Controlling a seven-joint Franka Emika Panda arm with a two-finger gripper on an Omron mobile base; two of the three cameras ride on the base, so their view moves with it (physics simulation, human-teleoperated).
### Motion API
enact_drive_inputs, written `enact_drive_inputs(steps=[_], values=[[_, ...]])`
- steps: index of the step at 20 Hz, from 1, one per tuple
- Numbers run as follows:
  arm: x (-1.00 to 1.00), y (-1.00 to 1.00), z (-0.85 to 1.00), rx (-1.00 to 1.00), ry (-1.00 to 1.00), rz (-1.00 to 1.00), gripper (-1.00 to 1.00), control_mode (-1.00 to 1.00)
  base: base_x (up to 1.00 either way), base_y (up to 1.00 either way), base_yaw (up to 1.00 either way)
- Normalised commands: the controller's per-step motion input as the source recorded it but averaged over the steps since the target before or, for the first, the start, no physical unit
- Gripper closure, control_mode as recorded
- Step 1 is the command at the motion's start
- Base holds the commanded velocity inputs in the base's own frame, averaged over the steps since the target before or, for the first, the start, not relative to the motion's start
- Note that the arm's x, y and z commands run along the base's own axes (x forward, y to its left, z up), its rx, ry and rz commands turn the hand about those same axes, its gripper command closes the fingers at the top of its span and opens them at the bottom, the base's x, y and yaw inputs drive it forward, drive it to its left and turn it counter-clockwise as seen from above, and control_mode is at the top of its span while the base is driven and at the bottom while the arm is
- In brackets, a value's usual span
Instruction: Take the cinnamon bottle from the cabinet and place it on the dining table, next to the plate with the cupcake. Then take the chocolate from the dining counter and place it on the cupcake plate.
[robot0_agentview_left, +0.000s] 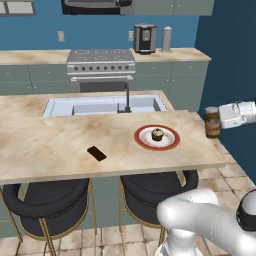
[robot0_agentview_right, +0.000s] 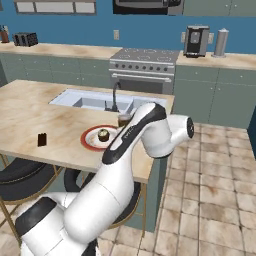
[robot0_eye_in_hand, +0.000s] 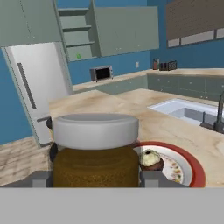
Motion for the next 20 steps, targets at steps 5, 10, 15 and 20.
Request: enact_drive_inputs(steps=[5,10,15,20], values=[[0.62,0.19,-0.62,0.05,-0.01,0.17,1.00,-1.00,0.00,0.00,0.00],[0.51,0.01,-0.40,0.07,0.00,0.11,1.00,-1.00,0.00,0.00,0.00],[0.61,0.00,-0.39,0.09,0.00,0.07,1.00,-1.00,0.00,0.00,0.00],[0.30,0.00,-0.37,0.09,0.00,0.03,1.00,-1.00,0.00,0.00,0.00]])
